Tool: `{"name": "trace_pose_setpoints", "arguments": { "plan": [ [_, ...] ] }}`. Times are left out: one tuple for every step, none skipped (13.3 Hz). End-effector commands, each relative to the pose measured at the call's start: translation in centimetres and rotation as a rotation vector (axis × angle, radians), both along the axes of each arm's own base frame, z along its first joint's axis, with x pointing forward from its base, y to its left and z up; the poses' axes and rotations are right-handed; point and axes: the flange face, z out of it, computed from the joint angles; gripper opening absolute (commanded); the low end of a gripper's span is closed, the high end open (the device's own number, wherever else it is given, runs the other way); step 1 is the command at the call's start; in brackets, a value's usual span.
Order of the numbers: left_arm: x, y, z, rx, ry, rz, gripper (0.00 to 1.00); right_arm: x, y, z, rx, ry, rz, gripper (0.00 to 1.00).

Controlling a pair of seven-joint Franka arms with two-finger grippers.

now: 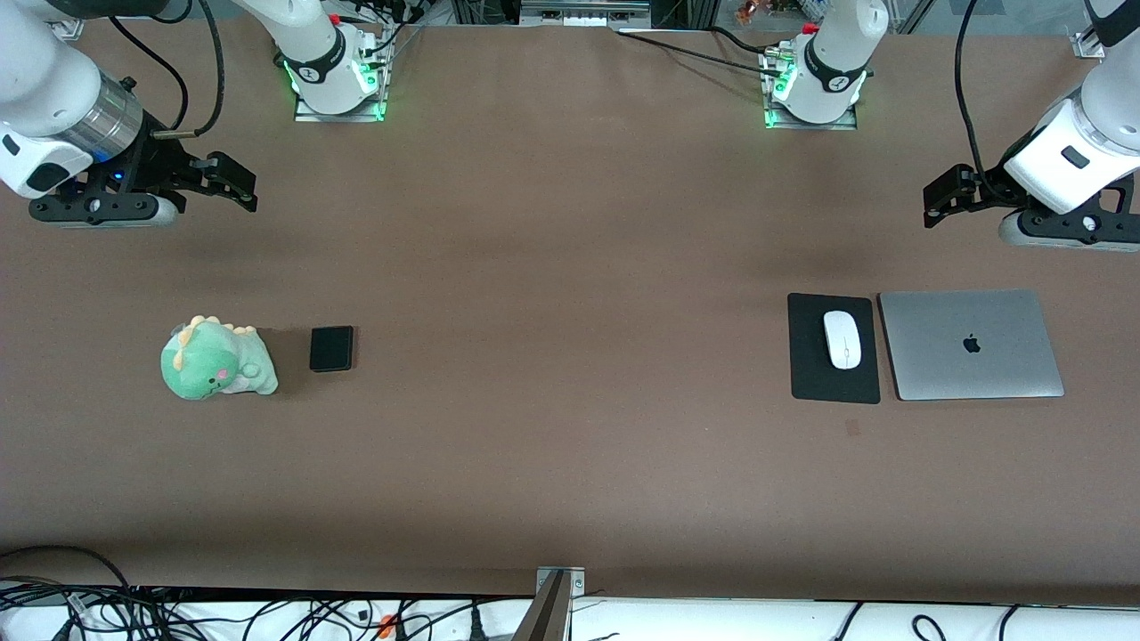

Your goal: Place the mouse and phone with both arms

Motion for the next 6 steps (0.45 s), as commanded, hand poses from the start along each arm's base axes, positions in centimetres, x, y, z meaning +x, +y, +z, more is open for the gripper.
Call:
{"name": "trace_pose_setpoints", "arguments": {
  "plan": [
    [0.3, -0.18, 0.59, -0.009, 0.004, -0.014, 1.0, 0.41, -0.29, 0.72, 0.009, 0.005, 0.013, 1.0],
    [0.3, -0.18, 0.59, -0.009, 0.004, -0.014, 1.0, 0.36, -0.3, 0.86, 0.01, 0.003, 0.013, 1.0],
    [0.28, -0.18, 0.58, -0.009, 0.005, -0.014, 1.0, 0.35, -0.3, 0.85, 0.01, 0.005, 0.013, 1.0],
    [0.28, -0.18, 0.58, -0.009, 0.005, -0.014, 1.0, 0.33, -0.3, 0.84, 0.009, 0.006, 0.014, 1.0],
    [0.28, -0.18, 0.58, -0.009, 0.005, -0.014, 1.0, 0.35, -0.32, 1.04, 0.008, 0.003, 0.013, 1.0],
    [0.29, -0.18, 0.65, -0.009, 0.004, -0.014, 1.0, 0.3, -0.34, 1.14, 0.006, 0.006, 0.014, 1.0]
  ]
}}
